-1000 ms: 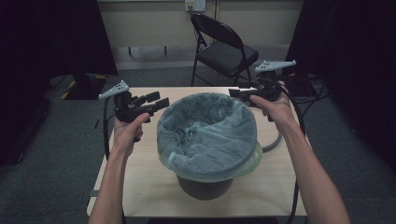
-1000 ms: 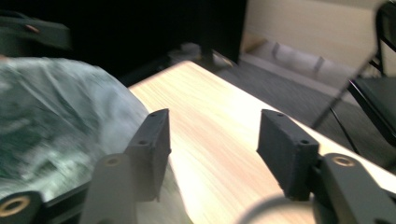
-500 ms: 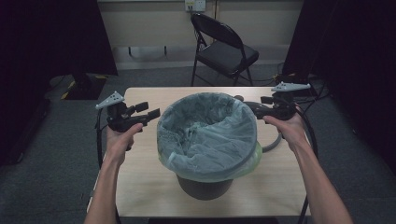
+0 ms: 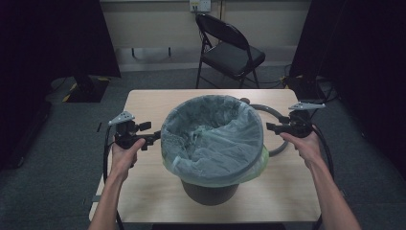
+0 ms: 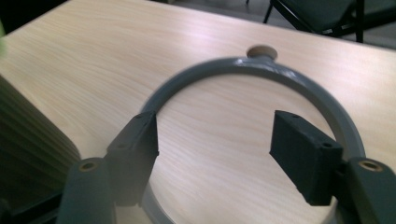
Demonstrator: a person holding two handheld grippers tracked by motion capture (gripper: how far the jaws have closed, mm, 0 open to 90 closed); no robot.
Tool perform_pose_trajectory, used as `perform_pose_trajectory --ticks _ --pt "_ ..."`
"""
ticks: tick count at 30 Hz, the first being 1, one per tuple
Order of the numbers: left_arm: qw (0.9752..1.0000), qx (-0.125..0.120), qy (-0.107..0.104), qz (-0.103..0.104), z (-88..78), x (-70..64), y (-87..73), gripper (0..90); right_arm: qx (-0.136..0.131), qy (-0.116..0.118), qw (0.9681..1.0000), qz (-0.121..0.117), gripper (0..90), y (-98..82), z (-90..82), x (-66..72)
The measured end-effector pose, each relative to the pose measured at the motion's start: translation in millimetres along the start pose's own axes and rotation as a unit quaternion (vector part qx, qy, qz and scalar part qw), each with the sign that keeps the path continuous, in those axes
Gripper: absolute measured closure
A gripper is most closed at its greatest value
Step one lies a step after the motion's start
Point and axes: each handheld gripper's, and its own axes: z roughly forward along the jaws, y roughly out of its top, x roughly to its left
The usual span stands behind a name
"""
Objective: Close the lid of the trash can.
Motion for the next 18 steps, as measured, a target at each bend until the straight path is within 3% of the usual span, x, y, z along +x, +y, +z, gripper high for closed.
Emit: perform_pose_trajectory --ticks 2,4,6,8,14,18 --pt "1.0000 0.004 -0.001 -0.006 3.2 2.6 -7.3 19.1 0.015 -0.005 0.9999 0.002 36.2 -8.7 5.5 -5.4" --pt "0.9996 0.027 0.003 -0.009 6.9 5.1 -13.2 17.4 0.022 -0.019 0.9996 0.006 40.2 -17.4 10.5 -10.5" --pt "0.9984 0.053 0.020 0.002 9.6 5.1 -18.2 16.8 0.032 -0.026 0.9990 0.014 43.4 -25.0 14.2 -15.9" --pt "0.9976 0.059 0.036 0.004 9.6 3.9 -25.9 16.8 0.039 -0.043 0.9981 0.023 44.3 -31.6 16.1 -21.0" --pt "0.9930 0.101 0.061 0.004 9.4 1.0 -53.5 16.1 0.058 -0.089 0.9934 0.042 46.3 -49.4 16.3 -37.4" --pt "0.9890 0.124 0.080 -0.002 10.2 -2.0 -69.1 16.1 0.064 -0.097 0.9917 0.054 47.2 -59.6 15.8 -44.2"
